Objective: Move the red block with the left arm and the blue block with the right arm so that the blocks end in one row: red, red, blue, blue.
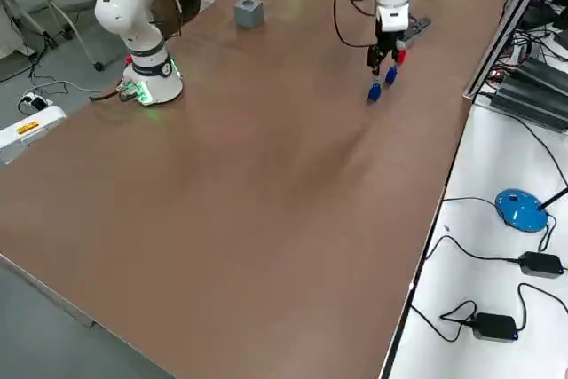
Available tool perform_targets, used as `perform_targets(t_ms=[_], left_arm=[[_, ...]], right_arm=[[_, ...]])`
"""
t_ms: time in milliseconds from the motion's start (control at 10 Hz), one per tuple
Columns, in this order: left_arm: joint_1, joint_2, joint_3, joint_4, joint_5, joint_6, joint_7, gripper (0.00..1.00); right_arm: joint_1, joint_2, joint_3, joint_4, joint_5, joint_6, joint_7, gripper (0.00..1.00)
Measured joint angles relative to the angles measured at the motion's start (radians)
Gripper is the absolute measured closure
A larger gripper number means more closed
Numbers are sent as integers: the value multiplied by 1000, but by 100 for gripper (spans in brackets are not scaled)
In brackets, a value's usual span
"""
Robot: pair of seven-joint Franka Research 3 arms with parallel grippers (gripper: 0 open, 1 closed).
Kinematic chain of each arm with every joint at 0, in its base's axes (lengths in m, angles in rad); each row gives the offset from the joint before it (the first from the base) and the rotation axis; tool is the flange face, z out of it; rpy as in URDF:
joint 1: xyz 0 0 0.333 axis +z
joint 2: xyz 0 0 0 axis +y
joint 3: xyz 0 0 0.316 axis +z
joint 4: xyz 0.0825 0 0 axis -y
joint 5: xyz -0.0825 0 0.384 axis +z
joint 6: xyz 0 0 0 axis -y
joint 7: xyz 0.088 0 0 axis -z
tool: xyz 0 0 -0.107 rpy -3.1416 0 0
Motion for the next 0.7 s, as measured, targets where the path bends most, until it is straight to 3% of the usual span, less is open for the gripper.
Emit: perform_targets(t_ms=[200,500,700], left_arm=[[-1,2,-2,2,0,1,0,1],[-2,15,-4,24,0,3,0,1],[-4,35,-4,59,0,2,0,1]], right_arm=[[-76,-187,-1,-91,-1,-137,-110,0],[-196,-422,-4,-119,-1,-428,-267,0],[-263,-536,-8,-128,-4,-552,-368,0]])
